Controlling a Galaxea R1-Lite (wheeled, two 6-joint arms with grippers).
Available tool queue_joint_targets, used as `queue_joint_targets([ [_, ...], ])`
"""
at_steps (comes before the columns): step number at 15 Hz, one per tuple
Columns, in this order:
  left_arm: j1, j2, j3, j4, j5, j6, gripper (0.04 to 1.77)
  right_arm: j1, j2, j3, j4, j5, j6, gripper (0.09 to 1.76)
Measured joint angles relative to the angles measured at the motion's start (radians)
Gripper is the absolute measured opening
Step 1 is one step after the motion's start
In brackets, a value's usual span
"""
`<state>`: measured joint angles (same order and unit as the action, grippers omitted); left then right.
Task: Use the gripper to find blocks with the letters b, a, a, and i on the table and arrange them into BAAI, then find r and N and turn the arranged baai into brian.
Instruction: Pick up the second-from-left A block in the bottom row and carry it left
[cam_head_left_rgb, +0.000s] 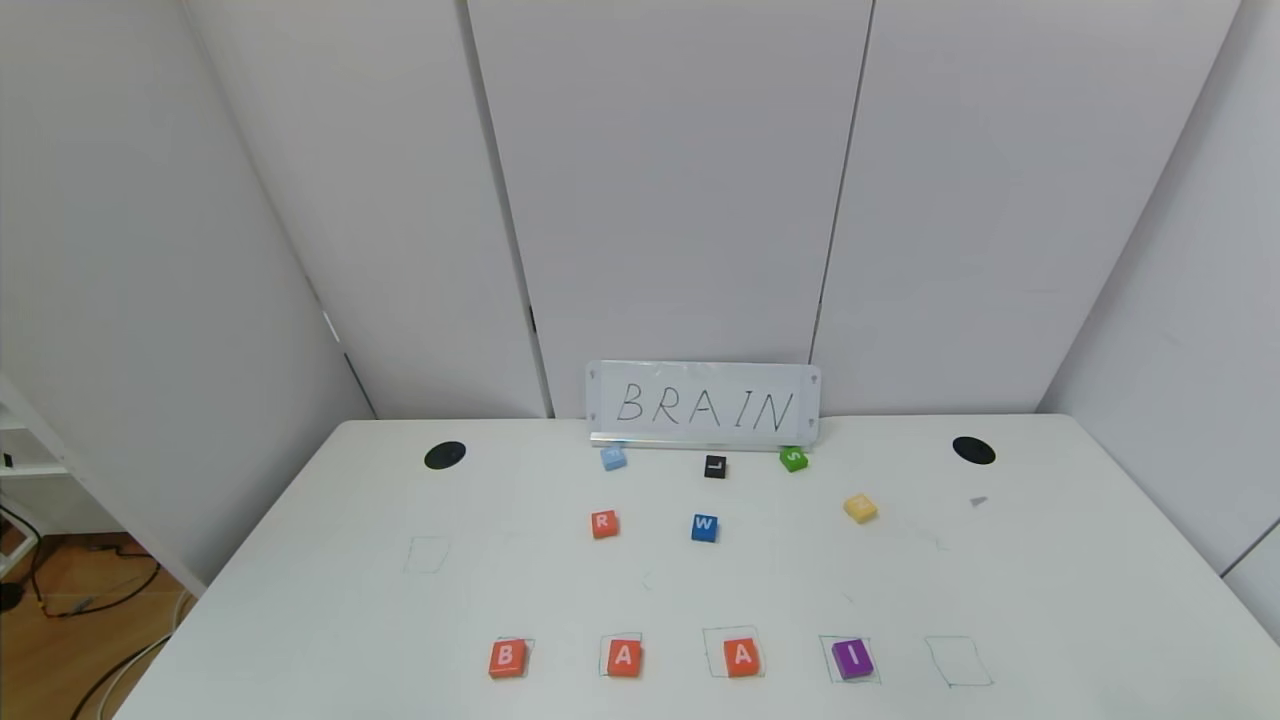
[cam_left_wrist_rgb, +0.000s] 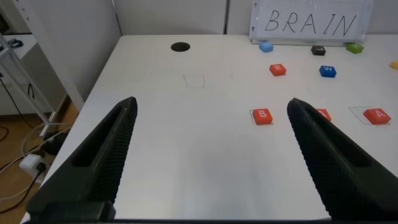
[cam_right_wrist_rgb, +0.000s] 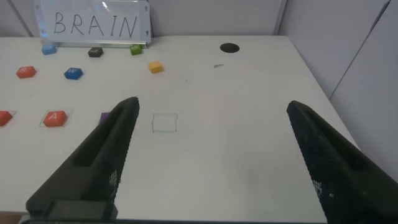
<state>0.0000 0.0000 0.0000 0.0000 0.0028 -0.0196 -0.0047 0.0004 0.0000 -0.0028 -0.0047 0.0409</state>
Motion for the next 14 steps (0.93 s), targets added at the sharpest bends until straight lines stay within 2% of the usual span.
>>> queue_joint_targets([
  [14,0.0,0.0,0.0,0.0,0.0,0.011,1.72,-0.001,0.0,0.0,-0.001,0.0,0.002,1.71],
])
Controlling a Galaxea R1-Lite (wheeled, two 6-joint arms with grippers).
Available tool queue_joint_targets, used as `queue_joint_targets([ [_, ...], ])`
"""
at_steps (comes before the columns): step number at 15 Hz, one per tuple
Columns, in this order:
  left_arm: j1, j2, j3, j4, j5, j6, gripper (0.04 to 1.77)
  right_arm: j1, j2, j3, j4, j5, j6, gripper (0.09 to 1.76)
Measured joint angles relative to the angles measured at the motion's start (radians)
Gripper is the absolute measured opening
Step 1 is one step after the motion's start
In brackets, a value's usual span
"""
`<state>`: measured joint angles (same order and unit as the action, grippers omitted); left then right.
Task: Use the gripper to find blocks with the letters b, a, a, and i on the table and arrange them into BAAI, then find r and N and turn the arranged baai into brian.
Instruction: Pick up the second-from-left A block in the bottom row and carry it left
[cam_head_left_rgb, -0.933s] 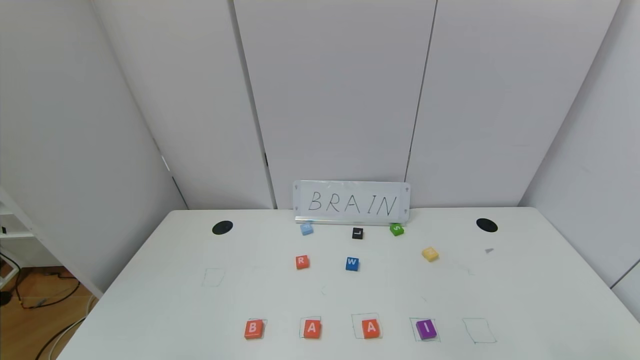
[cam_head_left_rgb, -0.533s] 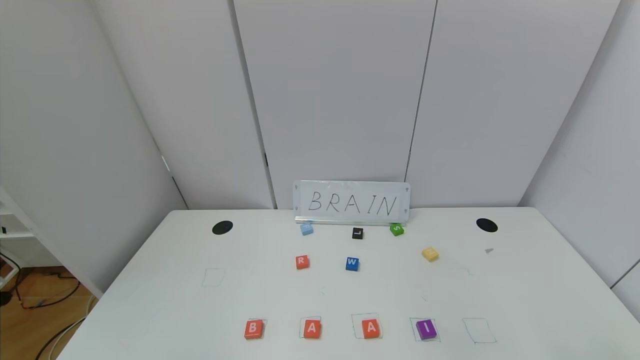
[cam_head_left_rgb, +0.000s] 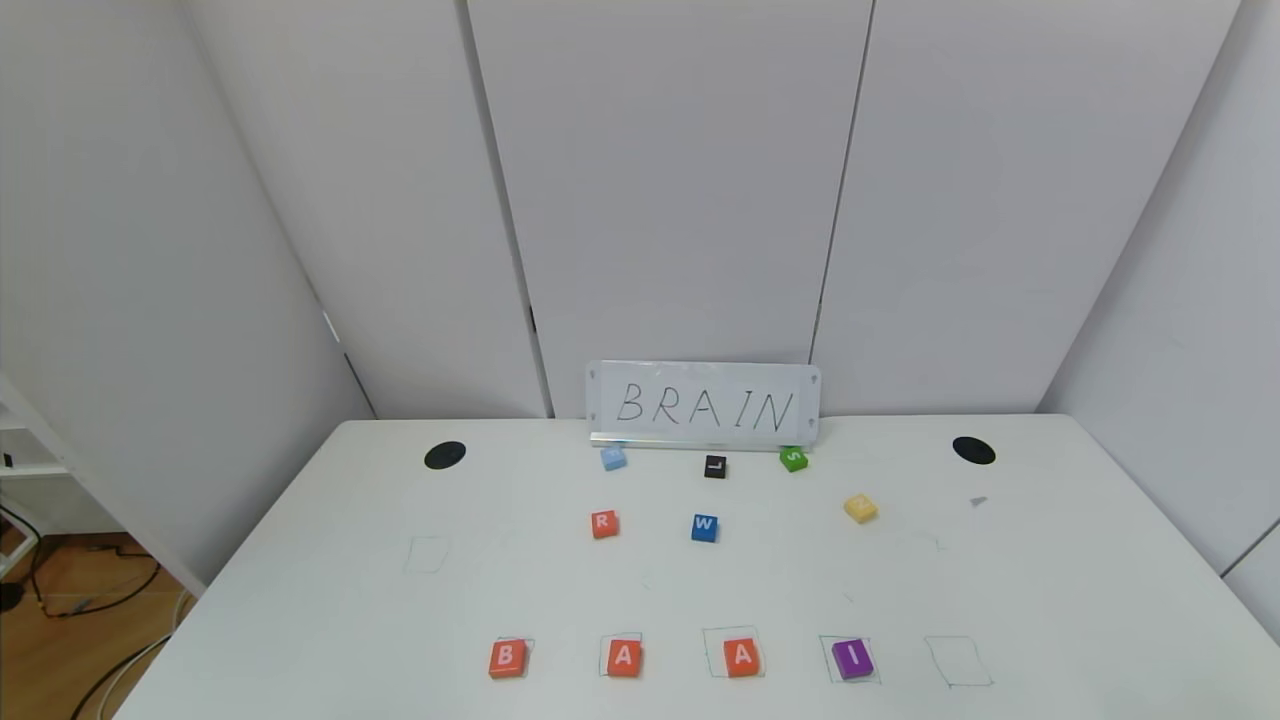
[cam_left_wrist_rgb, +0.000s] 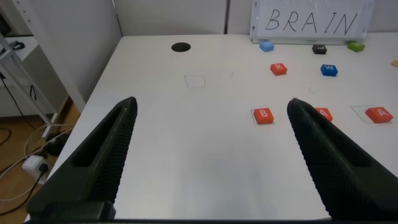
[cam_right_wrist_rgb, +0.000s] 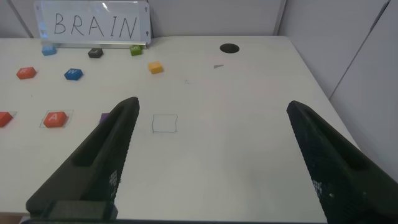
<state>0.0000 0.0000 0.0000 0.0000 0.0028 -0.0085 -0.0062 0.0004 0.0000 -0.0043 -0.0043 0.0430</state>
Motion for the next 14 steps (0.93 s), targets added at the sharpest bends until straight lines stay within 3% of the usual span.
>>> queue_joint_targets([
  [14,0.0,0.0,0.0,0.0,-0.001,0.0,1.72,0.0,0.0,0.0,0.0,0.0,0.0,1.71],
])
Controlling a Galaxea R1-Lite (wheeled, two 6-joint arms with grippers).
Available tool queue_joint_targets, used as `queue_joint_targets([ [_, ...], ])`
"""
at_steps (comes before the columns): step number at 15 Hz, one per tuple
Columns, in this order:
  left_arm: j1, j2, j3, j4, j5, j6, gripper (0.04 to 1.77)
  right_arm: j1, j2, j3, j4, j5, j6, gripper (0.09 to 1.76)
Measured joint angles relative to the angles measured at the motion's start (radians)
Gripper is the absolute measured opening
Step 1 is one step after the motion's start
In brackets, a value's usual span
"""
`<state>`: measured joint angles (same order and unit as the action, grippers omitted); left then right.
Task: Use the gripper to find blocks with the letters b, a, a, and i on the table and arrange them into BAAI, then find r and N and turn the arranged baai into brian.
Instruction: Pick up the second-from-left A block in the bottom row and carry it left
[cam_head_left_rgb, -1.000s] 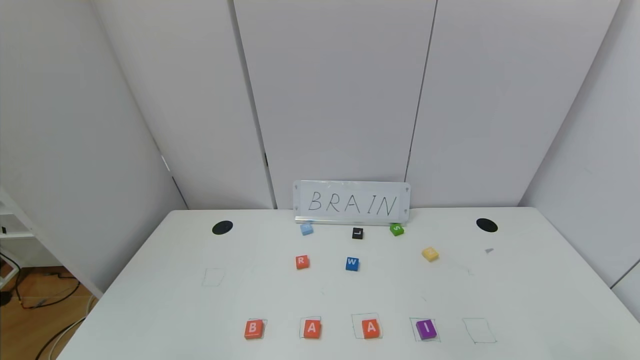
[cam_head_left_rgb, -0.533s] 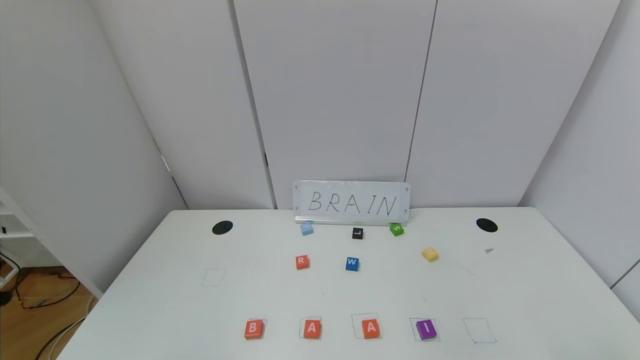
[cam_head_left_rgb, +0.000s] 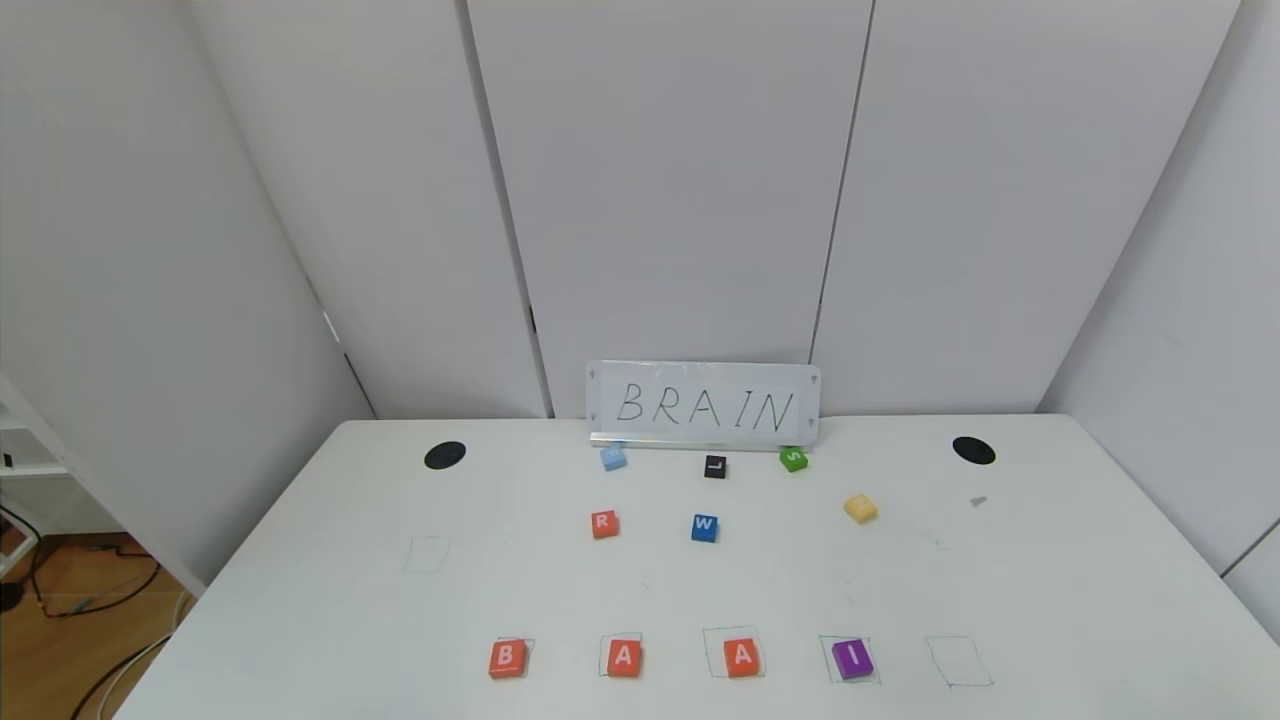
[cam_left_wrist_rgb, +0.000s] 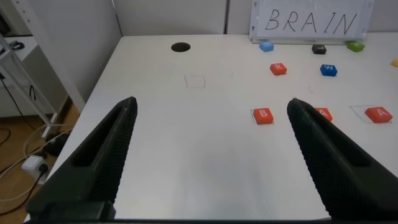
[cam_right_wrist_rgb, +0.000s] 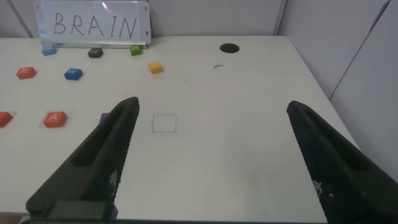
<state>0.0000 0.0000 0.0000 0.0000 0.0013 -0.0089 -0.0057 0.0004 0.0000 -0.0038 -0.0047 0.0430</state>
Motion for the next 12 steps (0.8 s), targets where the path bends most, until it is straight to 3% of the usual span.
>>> queue_joint_targets([
  [12,0.0,0.0,0.0,0.0,0.0,-0.001,1.72,0.0,0.0,0.0,0.0,0.0,0.0,1.71],
])
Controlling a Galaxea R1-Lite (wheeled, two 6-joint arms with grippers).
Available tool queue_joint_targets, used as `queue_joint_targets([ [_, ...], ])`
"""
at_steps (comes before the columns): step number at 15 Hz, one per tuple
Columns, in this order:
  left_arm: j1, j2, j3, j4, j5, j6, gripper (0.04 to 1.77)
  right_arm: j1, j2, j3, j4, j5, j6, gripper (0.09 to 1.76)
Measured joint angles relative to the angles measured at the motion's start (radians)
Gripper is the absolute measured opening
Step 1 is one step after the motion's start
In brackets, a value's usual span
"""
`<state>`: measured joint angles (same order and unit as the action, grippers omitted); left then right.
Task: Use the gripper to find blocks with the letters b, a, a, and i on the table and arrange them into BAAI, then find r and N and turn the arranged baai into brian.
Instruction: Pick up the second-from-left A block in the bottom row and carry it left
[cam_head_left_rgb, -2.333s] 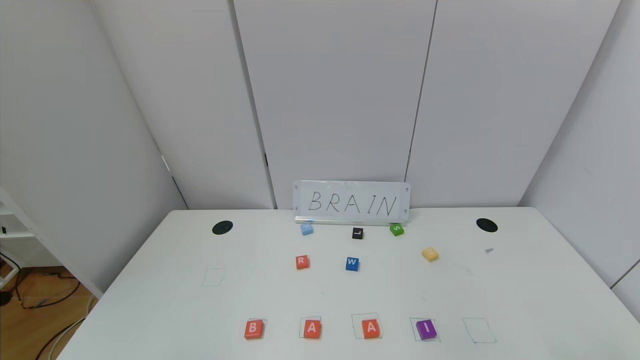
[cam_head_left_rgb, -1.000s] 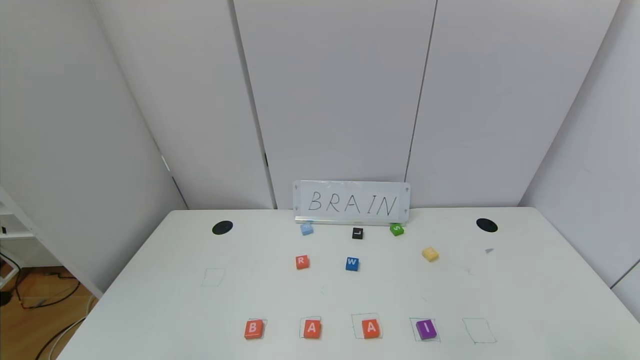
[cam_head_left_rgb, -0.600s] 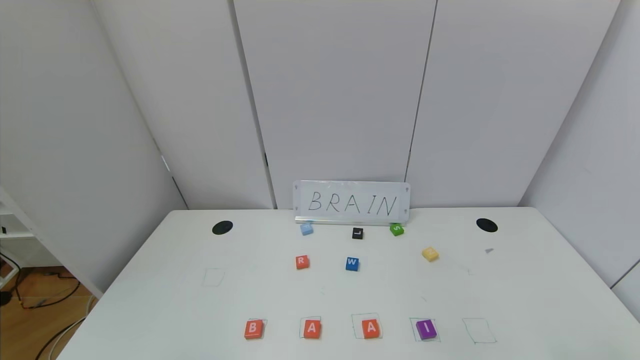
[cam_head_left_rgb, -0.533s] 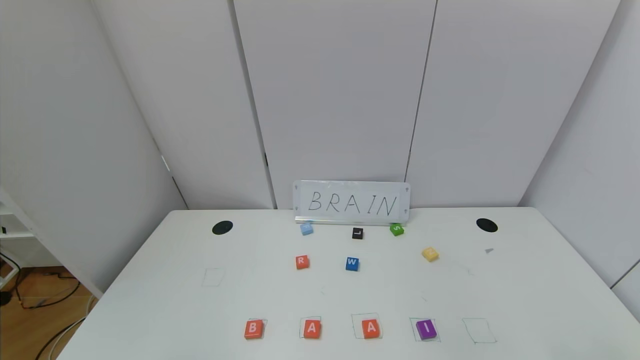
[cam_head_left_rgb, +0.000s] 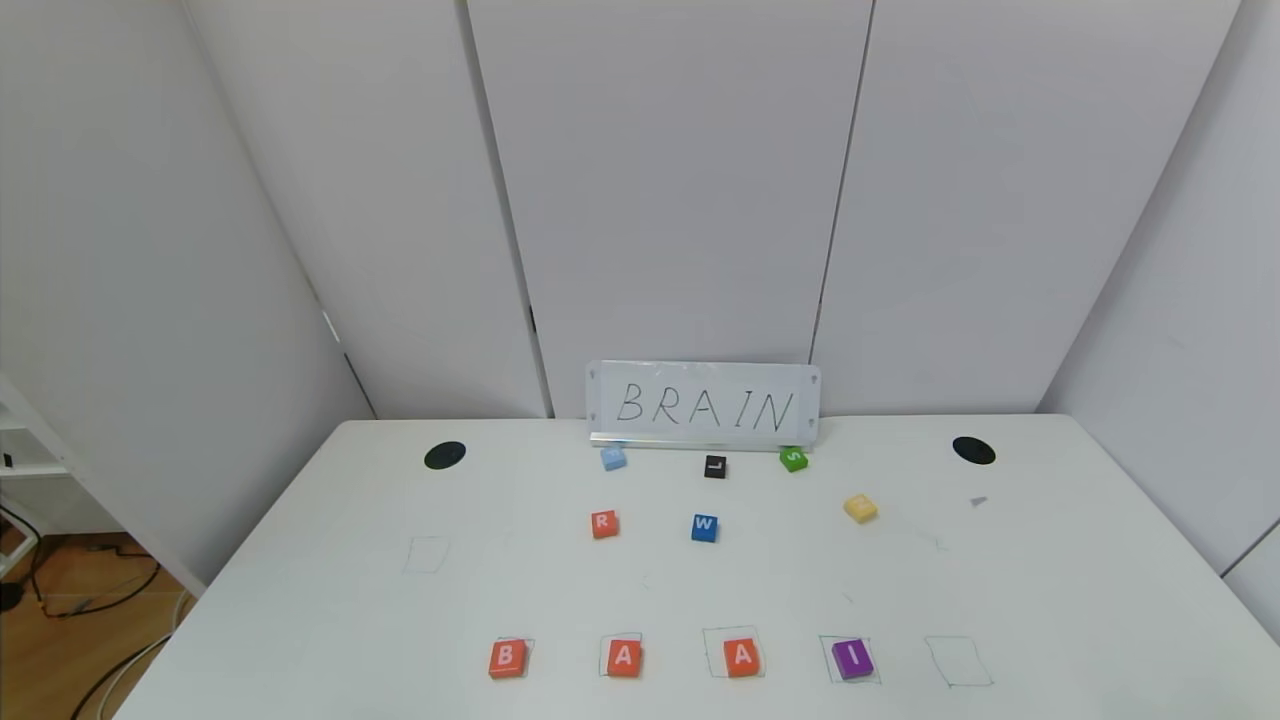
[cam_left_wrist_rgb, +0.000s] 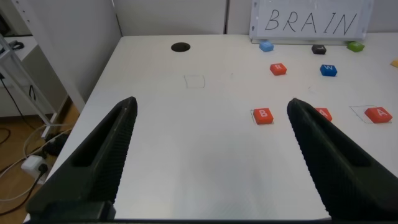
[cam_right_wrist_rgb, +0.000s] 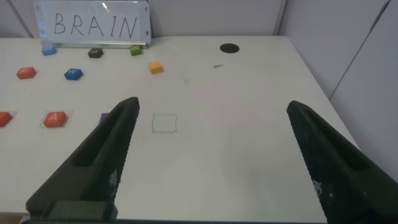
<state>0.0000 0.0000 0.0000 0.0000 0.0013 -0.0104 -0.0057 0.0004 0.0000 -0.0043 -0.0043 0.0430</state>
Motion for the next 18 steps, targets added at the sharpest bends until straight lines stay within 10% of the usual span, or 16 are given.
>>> queue_joint_targets([
  [9,0.0,0.0,-0.04,0.009,-0.02,0.008,1.72,0.0,0.001,-0.032,0.034,0.006,-0.025,1.71],
  [18,-0.004,0.157,-0.276,0.102,-0.045,0.037,1.72,0.001,0.227,-0.359,0.218,0.002,-0.026,1.71],
])
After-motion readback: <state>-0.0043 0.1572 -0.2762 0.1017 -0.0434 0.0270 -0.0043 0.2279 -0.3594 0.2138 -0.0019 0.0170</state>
